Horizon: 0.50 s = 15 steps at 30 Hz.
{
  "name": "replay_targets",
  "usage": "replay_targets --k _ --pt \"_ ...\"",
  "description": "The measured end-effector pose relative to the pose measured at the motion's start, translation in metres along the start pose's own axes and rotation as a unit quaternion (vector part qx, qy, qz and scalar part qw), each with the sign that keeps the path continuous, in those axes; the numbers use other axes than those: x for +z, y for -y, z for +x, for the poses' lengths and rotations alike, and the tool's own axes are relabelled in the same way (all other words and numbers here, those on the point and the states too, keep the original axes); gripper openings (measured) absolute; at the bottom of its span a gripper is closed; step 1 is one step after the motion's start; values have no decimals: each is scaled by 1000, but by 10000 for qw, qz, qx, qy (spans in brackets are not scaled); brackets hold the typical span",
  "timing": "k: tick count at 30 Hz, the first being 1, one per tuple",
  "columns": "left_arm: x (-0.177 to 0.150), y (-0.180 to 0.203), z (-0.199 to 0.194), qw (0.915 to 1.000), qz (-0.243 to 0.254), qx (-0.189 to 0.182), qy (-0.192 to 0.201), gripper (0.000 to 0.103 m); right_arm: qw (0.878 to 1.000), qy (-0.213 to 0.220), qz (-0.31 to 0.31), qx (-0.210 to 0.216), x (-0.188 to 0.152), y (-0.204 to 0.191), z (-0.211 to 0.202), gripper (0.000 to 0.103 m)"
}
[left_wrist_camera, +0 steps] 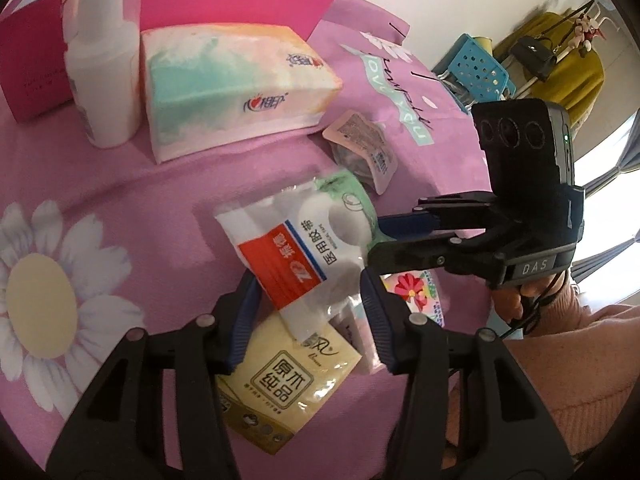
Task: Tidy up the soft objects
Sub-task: 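Grasp the green-and-white packet with the right tool and lift it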
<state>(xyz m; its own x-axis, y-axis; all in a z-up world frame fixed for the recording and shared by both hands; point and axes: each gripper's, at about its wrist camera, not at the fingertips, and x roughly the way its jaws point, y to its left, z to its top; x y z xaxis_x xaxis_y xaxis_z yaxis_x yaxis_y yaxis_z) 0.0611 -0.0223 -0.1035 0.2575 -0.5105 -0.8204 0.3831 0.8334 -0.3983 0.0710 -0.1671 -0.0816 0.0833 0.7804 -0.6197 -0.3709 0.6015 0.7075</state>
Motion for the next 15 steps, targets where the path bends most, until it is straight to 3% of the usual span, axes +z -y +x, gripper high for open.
replay_targets --k 9,15 --pt "2 6 -14 9995 78 32 300 53 9980 208 -500 -330 3 -19 -8 28" --pt "6 10 -28 9986 120 50 519 53 9971 315 -633 -299 6 -25 -18 28"
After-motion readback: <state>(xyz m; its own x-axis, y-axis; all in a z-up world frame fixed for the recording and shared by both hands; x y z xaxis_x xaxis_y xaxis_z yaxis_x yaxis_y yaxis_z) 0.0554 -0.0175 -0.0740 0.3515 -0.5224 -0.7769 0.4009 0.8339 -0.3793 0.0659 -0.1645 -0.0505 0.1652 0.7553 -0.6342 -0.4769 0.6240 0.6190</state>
